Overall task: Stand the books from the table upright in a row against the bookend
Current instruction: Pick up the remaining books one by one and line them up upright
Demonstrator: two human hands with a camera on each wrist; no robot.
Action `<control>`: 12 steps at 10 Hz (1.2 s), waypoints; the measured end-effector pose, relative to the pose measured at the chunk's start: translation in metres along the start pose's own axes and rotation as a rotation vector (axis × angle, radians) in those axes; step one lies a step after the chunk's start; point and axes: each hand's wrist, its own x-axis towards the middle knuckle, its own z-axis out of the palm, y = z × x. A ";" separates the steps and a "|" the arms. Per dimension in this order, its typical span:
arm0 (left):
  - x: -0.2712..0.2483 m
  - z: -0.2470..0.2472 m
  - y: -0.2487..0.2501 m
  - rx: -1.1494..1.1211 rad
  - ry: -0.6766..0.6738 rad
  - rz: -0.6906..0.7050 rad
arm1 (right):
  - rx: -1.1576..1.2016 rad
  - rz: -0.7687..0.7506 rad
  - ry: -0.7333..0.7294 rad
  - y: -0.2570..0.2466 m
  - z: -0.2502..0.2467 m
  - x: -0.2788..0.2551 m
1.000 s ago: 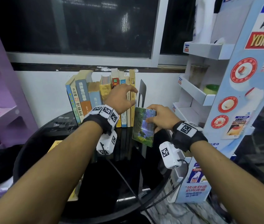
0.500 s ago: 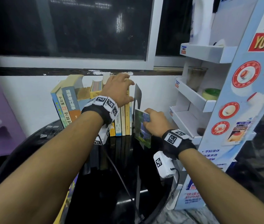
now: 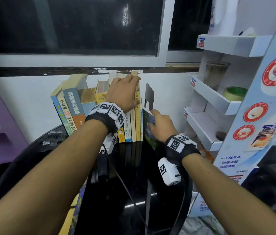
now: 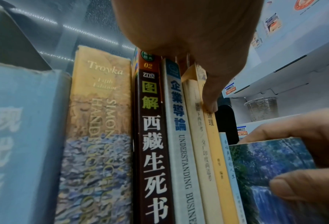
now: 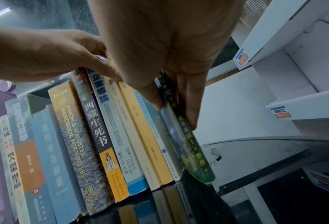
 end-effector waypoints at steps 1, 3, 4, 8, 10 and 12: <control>-0.001 0.004 -0.003 0.020 0.011 0.016 | 0.028 0.002 0.000 -0.001 0.008 0.004; -0.001 0.007 -0.004 -0.014 0.013 0.009 | 0.087 0.013 -0.005 0.000 0.017 0.010; -0.001 0.008 -0.005 -0.007 0.021 0.013 | 0.099 -0.003 -0.024 -0.002 0.018 0.013; -0.002 0.010 -0.004 -0.014 0.037 0.008 | 0.138 -0.064 -0.042 0.009 0.029 0.024; -0.002 0.009 -0.004 -0.010 0.034 0.004 | 0.143 -0.037 -0.096 0.016 0.030 0.032; -0.002 0.010 -0.004 -0.017 0.041 0.003 | 0.167 -0.063 -0.115 0.021 0.033 0.040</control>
